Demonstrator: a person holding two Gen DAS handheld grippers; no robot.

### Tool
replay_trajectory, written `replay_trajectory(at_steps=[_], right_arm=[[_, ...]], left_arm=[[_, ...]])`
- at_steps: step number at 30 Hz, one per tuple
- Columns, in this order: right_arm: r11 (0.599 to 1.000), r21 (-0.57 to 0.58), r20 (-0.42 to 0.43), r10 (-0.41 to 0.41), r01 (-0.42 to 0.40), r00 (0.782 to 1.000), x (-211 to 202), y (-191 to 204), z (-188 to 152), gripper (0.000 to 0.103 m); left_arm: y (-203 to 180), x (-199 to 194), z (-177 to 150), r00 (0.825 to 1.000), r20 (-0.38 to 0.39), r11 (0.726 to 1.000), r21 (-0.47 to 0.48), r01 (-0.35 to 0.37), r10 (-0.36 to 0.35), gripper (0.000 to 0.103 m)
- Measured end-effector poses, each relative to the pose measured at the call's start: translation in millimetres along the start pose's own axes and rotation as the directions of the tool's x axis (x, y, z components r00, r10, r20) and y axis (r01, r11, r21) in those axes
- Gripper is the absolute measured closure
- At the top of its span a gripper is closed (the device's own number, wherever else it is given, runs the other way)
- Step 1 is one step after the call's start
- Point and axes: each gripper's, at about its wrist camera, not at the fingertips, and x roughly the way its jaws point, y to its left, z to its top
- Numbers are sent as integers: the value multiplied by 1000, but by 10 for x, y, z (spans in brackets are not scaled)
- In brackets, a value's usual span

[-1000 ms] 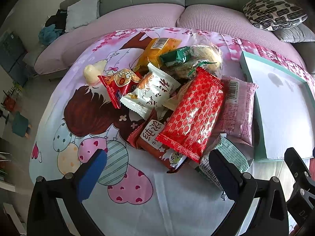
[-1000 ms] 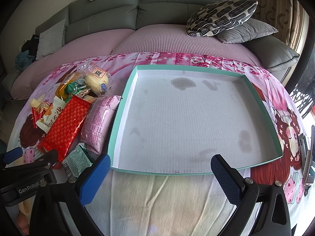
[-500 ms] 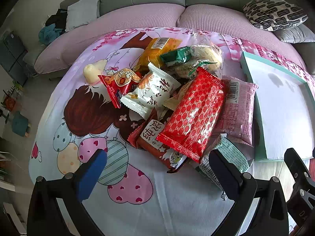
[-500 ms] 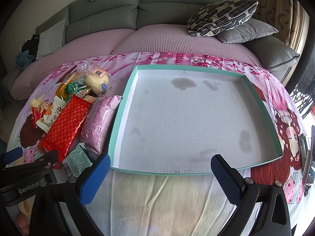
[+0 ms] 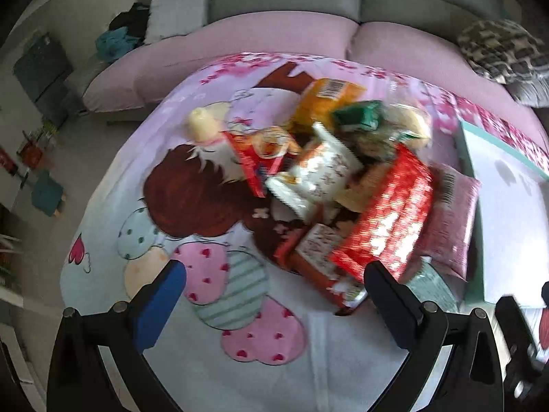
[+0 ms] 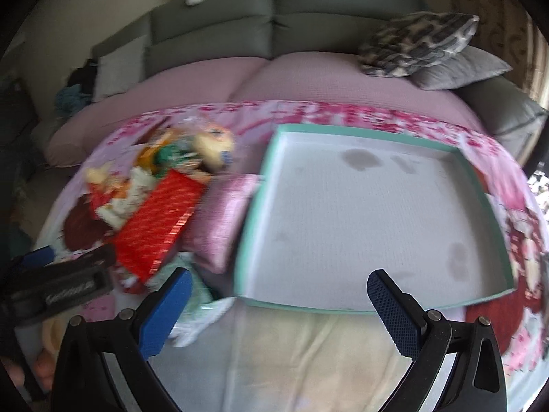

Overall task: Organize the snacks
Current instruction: 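Grasp the green-and-white snack packet with the right gripper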

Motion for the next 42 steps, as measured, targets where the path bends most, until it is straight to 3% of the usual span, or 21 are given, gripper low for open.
replay_trajectory(at_steps=[5,10,12,20,26,28,30,42], right_arm=[[994,-56,-21,93,-94,995,128,273,-15,1],[978,-124,-42,166,-170,985,203,520,-34,9],[971,-143,-67,186,-194,980,278,606,-41,17],[959,-204,-151,170,-199,974,506,806,-119,27],[966,-183,-190,148,-183,971,653,737,-143,34],[966,-179,-189,154,-188,970,653,717,-140,36],[963,-188,-188,159,-195,969,639,726,-146,44],[959,-155,-184,208,-238,960,522,717,-111,49]], left_arm=[[196,18,51,1000,-1,999,-39,4,-4,0],[364,93,78,1000,-25,997,-82,11,-14,0],[395,137,73,999,-42,996,-90,11,-15,0],[316,262,43,993,-94,996,-66,62,-68,0],[267,249,31,993,-95,996,-54,66,-71,0],[266,246,29,993,-97,996,-52,69,-74,0],[266,242,24,992,-98,996,-52,69,-74,0],[276,242,17,992,-102,996,-54,71,-76,0]])
